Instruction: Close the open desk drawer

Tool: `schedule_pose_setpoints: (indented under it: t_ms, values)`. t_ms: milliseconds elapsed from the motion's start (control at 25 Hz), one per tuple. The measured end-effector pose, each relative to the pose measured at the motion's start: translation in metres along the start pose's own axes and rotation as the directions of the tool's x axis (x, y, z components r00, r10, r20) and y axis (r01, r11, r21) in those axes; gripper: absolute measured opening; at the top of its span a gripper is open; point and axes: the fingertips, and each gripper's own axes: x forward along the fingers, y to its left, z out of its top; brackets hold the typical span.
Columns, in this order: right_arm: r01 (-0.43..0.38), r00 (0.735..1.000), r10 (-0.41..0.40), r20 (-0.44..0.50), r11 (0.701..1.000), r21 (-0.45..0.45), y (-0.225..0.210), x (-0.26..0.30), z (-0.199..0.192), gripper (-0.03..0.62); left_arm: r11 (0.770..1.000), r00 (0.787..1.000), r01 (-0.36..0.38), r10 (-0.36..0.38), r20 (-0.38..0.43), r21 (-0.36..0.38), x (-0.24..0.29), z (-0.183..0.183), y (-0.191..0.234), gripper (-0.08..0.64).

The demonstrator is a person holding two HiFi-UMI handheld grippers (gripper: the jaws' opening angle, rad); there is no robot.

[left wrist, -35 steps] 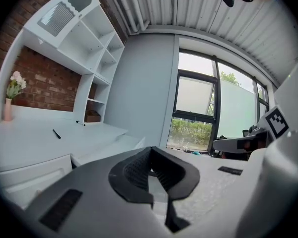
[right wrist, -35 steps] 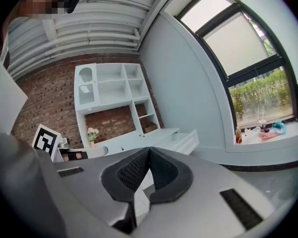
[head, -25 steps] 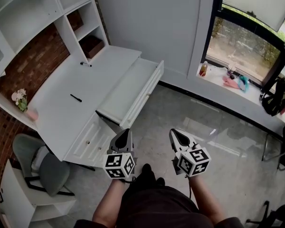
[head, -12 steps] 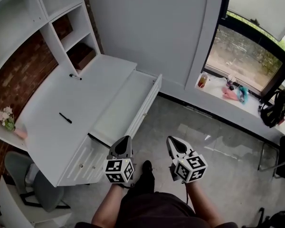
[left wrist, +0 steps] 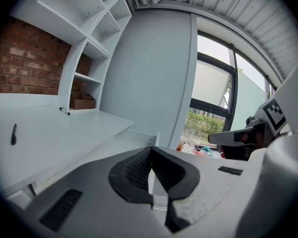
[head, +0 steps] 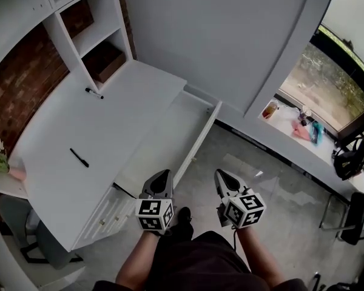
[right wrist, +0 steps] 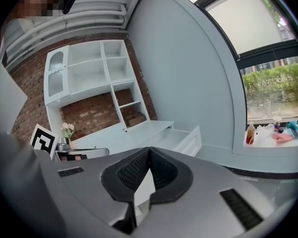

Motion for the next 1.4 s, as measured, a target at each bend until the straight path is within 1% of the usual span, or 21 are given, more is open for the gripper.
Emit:
schedule_pose_setpoints:
  t_ms: [120, 240, 480, 560, 640, 760, 840, 880, 1040, 1160, 1280, 1400]
  values:
    - [-0.010, 1.000, 0.010, -0.030, 1.000, -0.018, -0.003, 0.021, 0.006, 0.005, 1.000, 1.000, -0.016, 0.016, 0.005, -0.021, 0.010, 0.006, 0.011, 0.009]
    - [-0.031, 0.998, 0.029, -0.057, 0.999, -0.031, -0.007, 0.039, 0.011, 0.005, 0.999, 0.999, -0.040, 0.041, 0.017, -0.026, 0.017, 0.011, 0.019, 0.009]
    - [-0.100, 0.990, 0.093, -0.105, 0.993, -0.062, -0.023, 0.084, 0.025, 0.005, 0.991, 0.991, -0.129, 0.130, 0.032, -0.040, 0.036, 0.020, 0.040, 0.009]
    - [-0.143, 0.983, 0.135, -0.127, 0.988, -0.060, -0.031, 0.100, 0.028, 0.005, 0.982, 0.983, -0.179, 0.181, 0.035, -0.057, 0.042, 0.021, 0.047, 0.009]
    - [-0.195, 0.970, 0.185, -0.155, 0.979, -0.055, -0.040, 0.118, 0.032, 0.005, 0.968, 0.970, -0.236, 0.240, 0.036, -0.082, 0.049, 0.022, 0.052, 0.009]
    - [-0.268, 0.946, 0.243, -0.213, 0.958, -0.101, -0.054, 0.144, 0.037, 0.005, 0.941, 0.944, -0.326, 0.330, 0.030, -0.095, 0.056, 0.024, 0.056, 0.009]
    - [-0.331, 0.921, 0.297, -0.251, 0.938, -0.102, -0.055, 0.157, 0.037, 0.005, 0.915, 0.919, -0.389, 0.393, 0.024, -0.110, 0.055, 0.025, 0.058, 0.009]
    - [-0.368, 0.904, 0.331, -0.271, 0.925, -0.097, -0.053, 0.162, 0.036, 0.005, 0.898, 0.904, -0.421, 0.426, 0.019, -0.127, 0.054, 0.025, 0.058, 0.009]
    - [-0.502, 0.826, 0.429, -0.366, 0.855, -0.129, -0.050, 0.173, 0.031, 0.005, 0.812, 0.830, -0.550, 0.557, -0.022, -0.197, 0.045, 0.018, 0.049, 0.009]
    - [-0.566, 0.777, 0.478, -0.410, 0.816, -0.121, -0.056, 0.178, 0.028, 0.005, 0.745, 0.774, -0.623, 0.631, -0.049, -0.240, 0.041, 0.006, 0.037, 0.009]
    - [-0.607, 0.740, 0.508, -0.440, 0.786, -0.114, -0.063, 0.181, 0.024, 0.005, 0.679, 0.722, -0.678, 0.687, -0.081, -0.283, 0.031, -0.010, 0.024, 0.009]
    - [-0.635, 0.716, 0.523, -0.462, 0.763, -0.120, -0.070, 0.180, 0.016, 0.005, 0.628, 0.685, -0.712, 0.720, -0.112, -0.315, 0.023, -0.027, 0.011, 0.009]
